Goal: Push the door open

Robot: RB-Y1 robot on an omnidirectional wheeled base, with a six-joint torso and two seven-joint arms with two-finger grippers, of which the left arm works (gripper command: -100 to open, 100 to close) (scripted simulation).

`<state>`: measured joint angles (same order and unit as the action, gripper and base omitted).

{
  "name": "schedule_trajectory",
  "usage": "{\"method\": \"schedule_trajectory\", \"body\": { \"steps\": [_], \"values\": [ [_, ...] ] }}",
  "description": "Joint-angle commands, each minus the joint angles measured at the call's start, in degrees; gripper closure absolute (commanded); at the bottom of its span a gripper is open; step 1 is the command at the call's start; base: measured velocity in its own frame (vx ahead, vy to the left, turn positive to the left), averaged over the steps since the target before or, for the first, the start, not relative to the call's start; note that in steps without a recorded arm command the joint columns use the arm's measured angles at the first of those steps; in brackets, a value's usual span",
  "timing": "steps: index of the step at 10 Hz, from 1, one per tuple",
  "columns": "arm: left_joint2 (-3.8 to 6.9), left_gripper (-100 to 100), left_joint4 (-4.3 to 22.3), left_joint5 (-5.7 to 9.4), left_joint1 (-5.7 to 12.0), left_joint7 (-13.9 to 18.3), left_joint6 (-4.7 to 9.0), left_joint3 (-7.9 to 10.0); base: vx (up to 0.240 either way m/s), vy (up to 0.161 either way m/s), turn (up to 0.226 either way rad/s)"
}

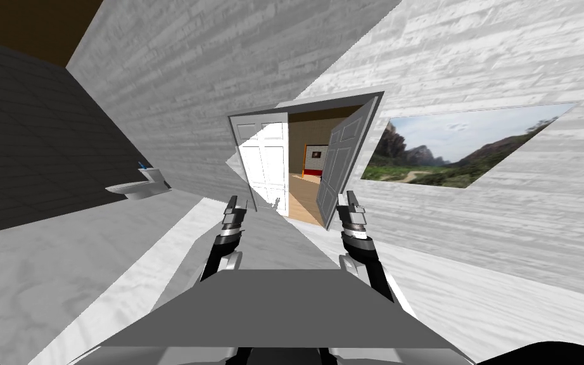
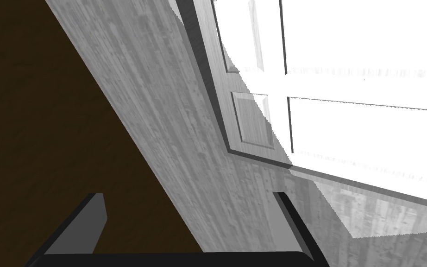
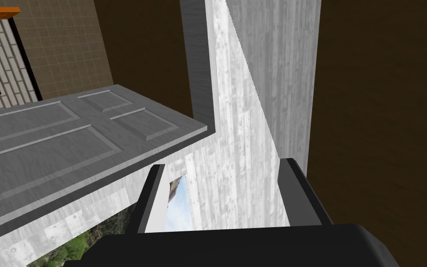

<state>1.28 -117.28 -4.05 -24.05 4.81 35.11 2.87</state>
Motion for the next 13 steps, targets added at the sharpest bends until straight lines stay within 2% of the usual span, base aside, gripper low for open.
{"method": "schedule_trajectory", "body": {
  "steps": [1,3,4,8,9,12,13],
  "values": [
    [0.35,-100,2.6,-0.06,1.06,0.0,0.39,0.15,0.099,0.007,-0.065],
    [0.84,-100,5.8,-0.09,2.45,0.1,0.84,0.46,0.095,0.018,-0.079],
    [0.84,-100,6.1,-0.09,2.45,0.1,0.84,0.46,0.072,0.009,-0.023],
    [1.76,-100,13.5,-0.14,5.43,0.3,1.82,1.11,0.079,0.004,-0.073],
    [1.76,-100,13.6,-0.14,5.43,0.3,1.82,1.11,0.063,0.017,-0.022],
    [2.35,-100,19.4,-0.18,7.82,0.5,2.6,1.63,0.081,0.016,-0.076],
    [2.35,-100,19.6,-0.18,7.82,0.5,2.6,1.63,0.06,0.007,-0.028]
  ]
}}
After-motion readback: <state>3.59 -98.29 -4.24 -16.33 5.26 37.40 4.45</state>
